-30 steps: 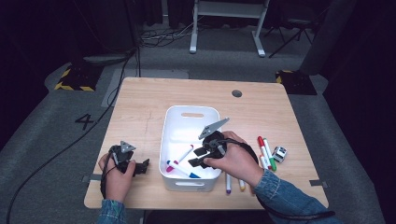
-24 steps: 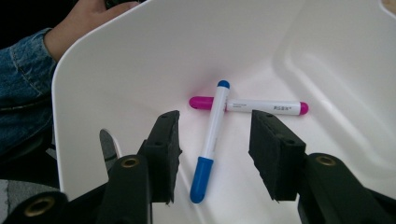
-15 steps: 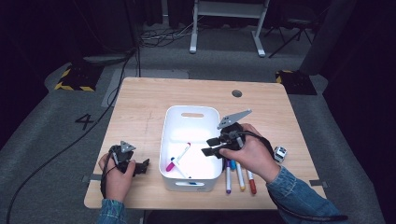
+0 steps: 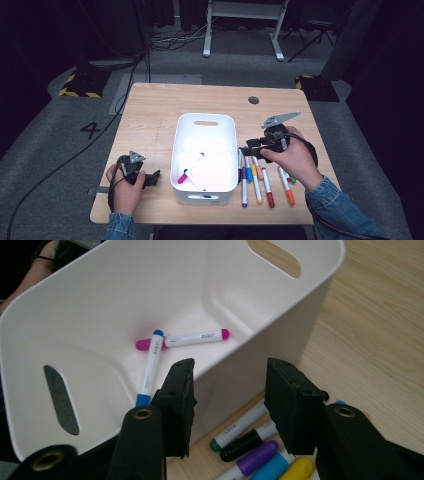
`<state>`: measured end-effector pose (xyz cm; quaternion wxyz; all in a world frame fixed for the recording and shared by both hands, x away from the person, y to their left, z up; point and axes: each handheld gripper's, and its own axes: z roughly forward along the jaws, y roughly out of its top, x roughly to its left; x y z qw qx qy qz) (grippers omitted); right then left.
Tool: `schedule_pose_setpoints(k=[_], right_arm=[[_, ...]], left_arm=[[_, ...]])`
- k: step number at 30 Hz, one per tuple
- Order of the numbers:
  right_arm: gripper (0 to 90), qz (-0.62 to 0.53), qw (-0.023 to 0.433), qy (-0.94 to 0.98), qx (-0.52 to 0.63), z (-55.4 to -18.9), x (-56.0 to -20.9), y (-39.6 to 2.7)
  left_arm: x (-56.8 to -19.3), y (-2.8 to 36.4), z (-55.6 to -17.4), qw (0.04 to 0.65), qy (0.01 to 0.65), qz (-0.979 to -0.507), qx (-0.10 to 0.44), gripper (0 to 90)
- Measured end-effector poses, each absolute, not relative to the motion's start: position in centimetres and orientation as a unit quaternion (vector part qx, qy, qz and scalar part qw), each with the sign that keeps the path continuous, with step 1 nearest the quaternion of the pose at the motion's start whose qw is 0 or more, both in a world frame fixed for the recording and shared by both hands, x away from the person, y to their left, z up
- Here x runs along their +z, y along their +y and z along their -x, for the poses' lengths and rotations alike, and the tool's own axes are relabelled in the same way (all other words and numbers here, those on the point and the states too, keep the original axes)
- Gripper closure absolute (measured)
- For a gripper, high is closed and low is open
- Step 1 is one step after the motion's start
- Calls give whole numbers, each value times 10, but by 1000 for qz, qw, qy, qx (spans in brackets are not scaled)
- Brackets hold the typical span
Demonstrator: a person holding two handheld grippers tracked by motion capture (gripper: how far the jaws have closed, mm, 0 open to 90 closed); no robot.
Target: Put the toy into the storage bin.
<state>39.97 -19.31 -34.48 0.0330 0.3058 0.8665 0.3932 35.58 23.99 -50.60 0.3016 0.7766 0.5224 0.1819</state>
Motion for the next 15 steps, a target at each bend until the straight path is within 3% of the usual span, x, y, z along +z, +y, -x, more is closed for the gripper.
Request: schedule_pose_setpoints(k=[15], right_arm=[[553, -383, 64, 854, 345, -418, -372, -252]], left_arm=[[-506, 240, -361, 303, 516, -780, 181, 0]])
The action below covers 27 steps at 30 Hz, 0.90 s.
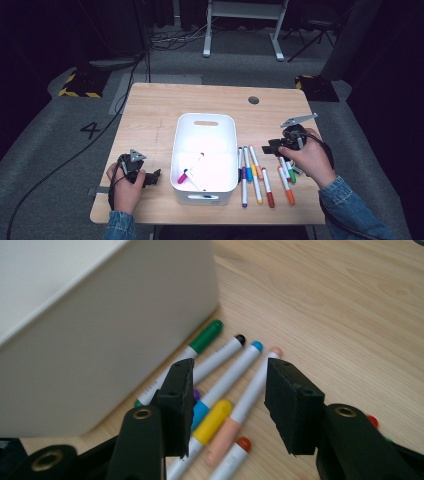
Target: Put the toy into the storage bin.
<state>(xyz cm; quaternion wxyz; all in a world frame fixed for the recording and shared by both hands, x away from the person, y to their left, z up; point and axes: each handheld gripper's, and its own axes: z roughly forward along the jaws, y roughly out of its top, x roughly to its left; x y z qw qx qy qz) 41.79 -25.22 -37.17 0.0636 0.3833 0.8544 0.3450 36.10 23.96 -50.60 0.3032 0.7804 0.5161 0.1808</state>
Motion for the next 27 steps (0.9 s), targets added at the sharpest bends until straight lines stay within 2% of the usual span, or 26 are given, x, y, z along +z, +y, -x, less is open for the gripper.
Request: schedule_pose_setpoints(k=[10, 27], right_arm=[[554, -421, 81, 848, 313, -414, -386, -289], [573, -433, 62, 857, 274, -401, -425, -301]], left_arm=[[-506, 239, -363, 302, 515, -781, 181, 0], [-506, 239, -363, 304, 515, -781, 181, 0]])
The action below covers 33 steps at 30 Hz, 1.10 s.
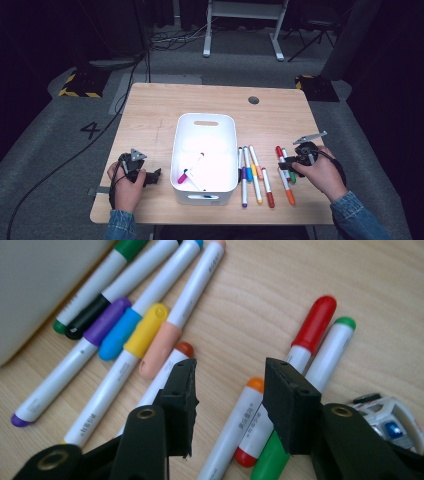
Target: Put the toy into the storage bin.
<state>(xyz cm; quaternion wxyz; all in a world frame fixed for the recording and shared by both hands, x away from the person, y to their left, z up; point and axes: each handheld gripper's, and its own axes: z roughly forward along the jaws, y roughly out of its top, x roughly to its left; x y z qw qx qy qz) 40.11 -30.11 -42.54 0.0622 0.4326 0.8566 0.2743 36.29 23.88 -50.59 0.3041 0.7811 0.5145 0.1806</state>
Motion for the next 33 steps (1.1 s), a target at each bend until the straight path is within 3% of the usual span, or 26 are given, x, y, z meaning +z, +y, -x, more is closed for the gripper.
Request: schedule_pose_setpoints(k=[20, 33], right_arm=[[583, -431, 46, 867, 245, -389, -458, -300], [714, -407, 45, 886, 216, -379, -468, -290]], left_arm=[[-506, 239, -363, 303, 515, -781, 181, 0], [-506, 239, -363, 303, 515, -781, 181, 0]])
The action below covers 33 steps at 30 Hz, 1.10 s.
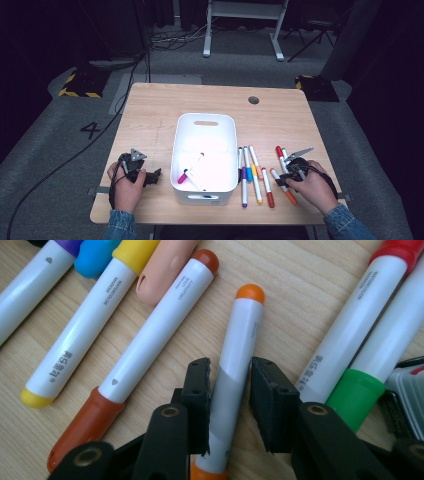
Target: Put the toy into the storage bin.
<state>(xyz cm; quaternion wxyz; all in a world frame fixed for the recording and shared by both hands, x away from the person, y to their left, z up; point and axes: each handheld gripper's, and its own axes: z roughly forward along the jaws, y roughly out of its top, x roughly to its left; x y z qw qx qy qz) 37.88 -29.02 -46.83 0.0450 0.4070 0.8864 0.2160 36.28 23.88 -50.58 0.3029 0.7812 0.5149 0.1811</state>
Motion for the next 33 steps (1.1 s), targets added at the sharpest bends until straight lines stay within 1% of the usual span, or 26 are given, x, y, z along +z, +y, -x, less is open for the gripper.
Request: schedule_pose_setpoints(k=[4, 11, 13, 17, 26, 28, 31, 33], right_arm=[[761, -417, 63, 883, 204, -373, -468, -286], [767, -426, 89, 881, 186, -368, -467, -278], [767, -427, 89, 880, 186, -367, -467, -278], [768, -431, 83, 878, 189, -368, -467, -279], [769, -431, 54, 876, 208, -373, -467, -283], [769, -433, 44, 874, 214, -373, -465, -283], [769, -436, 43, 871, 222, -373, -461, -283], [769, -438, 34, 867, 234, -374, -456, -283]], left_arm=[[-506, 239, -363, 303, 515, -781, 181, 0], [-506, 239, -363, 303, 515, -781, 181, 0], [-506, 239, -363, 303, 515, -781, 181, 0], [-506, 239, -363, 303, 515, -781, 181, 0], [-506, 239, -363, 304, 514, -781, 181, 0], [-506, 239, -363, 303, 514, -782, 181, 0], [-506, 239, -363, 303, 515, -781, 181, 0], [-506, 239, -363, 304, 515, -781, 181, 0]])
